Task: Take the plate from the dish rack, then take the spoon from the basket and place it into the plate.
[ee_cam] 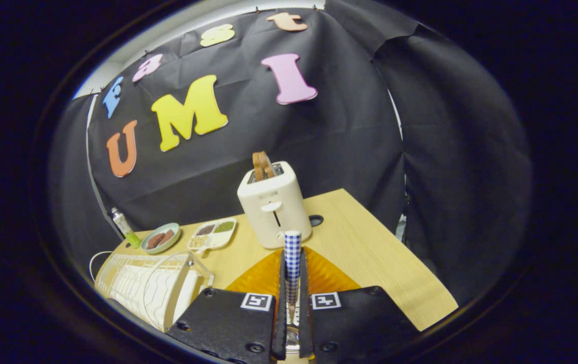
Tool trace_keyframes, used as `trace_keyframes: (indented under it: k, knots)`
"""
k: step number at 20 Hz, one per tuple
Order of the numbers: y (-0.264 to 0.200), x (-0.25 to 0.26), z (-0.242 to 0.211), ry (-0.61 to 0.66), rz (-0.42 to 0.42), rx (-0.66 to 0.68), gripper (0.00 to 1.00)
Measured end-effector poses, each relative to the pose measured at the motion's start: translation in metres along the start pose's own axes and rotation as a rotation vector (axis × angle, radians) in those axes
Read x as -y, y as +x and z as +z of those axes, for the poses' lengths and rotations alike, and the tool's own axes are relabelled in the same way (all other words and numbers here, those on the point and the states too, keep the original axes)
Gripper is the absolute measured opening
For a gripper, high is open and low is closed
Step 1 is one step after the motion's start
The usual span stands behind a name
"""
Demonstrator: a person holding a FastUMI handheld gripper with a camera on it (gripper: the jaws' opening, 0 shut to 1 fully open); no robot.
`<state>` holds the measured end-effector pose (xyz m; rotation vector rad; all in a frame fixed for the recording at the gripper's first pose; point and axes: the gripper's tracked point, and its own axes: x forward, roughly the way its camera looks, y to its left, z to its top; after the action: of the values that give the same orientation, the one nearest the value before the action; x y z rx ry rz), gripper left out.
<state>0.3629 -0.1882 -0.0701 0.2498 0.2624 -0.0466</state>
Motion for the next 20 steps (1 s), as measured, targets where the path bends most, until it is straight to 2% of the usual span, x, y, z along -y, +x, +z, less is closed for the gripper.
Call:
trace_keyframes:
  k: [5,12,17,20]
  knots:
    - [-0.043,-0.013,0.051,-0.085,-0.069,0.191,0.15]
    - [-0.154,-0.113,0.083,-0.115,0.091,0.311,0.14]
    - [-0.242,-0.186,0.078,-0.145,0.160,0.352,0.14]
    - [-0.282,-0.218,0.069,-0.149,0.148,0.365,0.14]
